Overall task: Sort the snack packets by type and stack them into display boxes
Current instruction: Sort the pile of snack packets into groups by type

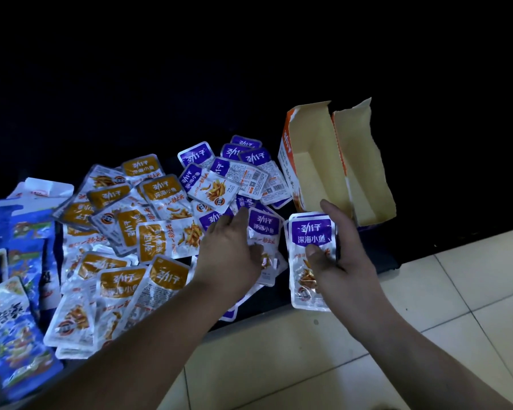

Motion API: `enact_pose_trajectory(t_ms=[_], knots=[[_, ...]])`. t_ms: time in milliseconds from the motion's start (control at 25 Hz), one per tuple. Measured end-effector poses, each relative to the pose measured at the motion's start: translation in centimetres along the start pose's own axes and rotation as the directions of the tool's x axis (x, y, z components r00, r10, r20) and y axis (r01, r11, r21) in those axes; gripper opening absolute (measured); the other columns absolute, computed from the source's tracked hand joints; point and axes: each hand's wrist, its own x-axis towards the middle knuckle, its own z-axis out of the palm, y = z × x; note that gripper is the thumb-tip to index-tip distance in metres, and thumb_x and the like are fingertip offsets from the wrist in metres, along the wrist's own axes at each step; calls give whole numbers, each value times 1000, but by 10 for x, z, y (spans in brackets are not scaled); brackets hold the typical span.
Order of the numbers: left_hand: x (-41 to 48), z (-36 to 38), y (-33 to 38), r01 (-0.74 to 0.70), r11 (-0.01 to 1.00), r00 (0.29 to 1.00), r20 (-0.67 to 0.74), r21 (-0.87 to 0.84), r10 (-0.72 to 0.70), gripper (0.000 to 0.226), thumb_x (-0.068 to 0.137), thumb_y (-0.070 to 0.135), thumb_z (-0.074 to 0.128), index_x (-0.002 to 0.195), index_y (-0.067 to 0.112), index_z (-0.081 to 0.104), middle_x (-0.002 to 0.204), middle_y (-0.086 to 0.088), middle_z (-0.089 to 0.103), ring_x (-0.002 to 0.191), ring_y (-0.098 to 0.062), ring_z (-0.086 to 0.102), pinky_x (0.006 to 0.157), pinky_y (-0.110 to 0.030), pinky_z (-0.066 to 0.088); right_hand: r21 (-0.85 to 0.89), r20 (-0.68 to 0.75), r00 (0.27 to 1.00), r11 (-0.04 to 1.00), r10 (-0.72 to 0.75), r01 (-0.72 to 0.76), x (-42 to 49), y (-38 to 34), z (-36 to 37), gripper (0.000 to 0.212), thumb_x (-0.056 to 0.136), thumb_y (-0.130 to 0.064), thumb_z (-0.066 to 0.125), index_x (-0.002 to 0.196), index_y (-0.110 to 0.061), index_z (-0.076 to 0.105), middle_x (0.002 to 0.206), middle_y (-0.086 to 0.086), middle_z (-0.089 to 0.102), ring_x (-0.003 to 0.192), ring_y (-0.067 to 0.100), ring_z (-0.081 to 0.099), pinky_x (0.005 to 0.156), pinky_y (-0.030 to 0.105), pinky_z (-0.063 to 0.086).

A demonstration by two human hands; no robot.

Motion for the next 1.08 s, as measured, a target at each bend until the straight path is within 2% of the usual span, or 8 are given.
enact_pose_trajectory(t_ms=[120,240,360,440,640,840,960,1080], knots=[[-11,-16,-2,41,934,997,-40,-354,-59,34,94,14,68,122,33,61,86,9,69,80,-15,69,61,-28,50,21,22,999,999,27,-28,-1,2,-2,58,103,-10,57,134,-58,45,98,-29,68,85,-12,65,61,6,50],[-28,-42,8,141,639,980,13,-756,-201,33,98,7,66,121,31,62,100,12,76,89,-9,75,68,-24,61,33,27,999,999,38,-39,-1,0,-1,58,104,-12,56,135,-59,42,97,-35,67,83,-18,62,60,2,46],[-46,-50,23,236,419,966,165,-877,-199,54,93,5,71,134,37,56,104,5,78,94,-13,76,72,-30,64,66,-4,999,997,35,-35,1,-5,4,55,106,-16,53,138,-58,39,92,-45,63,85,-20,62,70,11,54],[-53,-40,31,228,463,971,162,-857,-178,66,91,7,74,144,35,48,100,2,77,91,-12,76,75,-31,64,91,-27,1000,996,13,-10,-1,-10,11,50,107,-26,48,134,-67,37,101,-39,67,91,-17,63,84,20,56],[-52,-17,37,35,617,999,17,-786,-35,67,93,16,75,140,55,48,77,-4,64,63,-14,62,61,-33,53,163,46,998,986,-38,30,-10,-16,22,54,105,-31,52,146,-61,34,118,-45,58,99,-28,55,73,-3,43],[-20,-15,-7,-98,951,980,-195,-293,41,45,95,29,69,139,22,63,116,-1,63,100,-19,66,81,-27,53,136,-7,1000,991,-2,3,-8,-8,11,66,102,-30,58,138,-75,27,103,-51,60,98,-14,65,89,25,57],[-3,-12,-15,-41,997,998,-41,61,43,74,83,37,81,148,15,52,126,-14,62,117,-37,57,92,-43,51,112,9,1000,994,-17,16,-10,-8,9,68,102,-28,59,130,-81,27,107,-47,61,101,-12,65,85,21,57],[0,-13,-14,-33,999,998,46,37,31,47,81,28,81,124,17,66,107,-9,64,103,-34,61,79,-36,51,91,4,999,995,-32,32,-9,-8,7,66,102,-27,60,129,-80,31,111,-41,64,105,-5,67,90,28,58]])
